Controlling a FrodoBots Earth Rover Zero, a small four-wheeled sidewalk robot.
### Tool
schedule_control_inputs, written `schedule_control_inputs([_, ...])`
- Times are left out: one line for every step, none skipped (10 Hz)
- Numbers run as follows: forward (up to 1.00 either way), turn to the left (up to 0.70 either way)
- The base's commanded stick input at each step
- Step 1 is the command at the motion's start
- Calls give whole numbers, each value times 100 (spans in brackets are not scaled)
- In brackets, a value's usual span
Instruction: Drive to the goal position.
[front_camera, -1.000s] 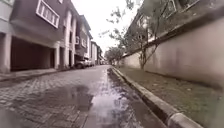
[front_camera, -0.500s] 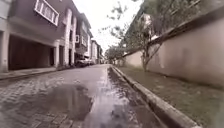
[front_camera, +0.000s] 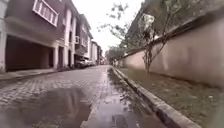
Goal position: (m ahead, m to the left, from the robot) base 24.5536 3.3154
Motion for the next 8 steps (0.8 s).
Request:
schedule_control_inputs([50, 0])
schedule_control_inputs([50, 0])
schedule_control_inputs([50, 0])
schedule_control_inputs([50, 0])
schedule_control_inputs([50, 0])
schedule_control_inputs([50, 0])
schedule_control_inputs([50, 0])
schedule_control_inputs([50, 0])
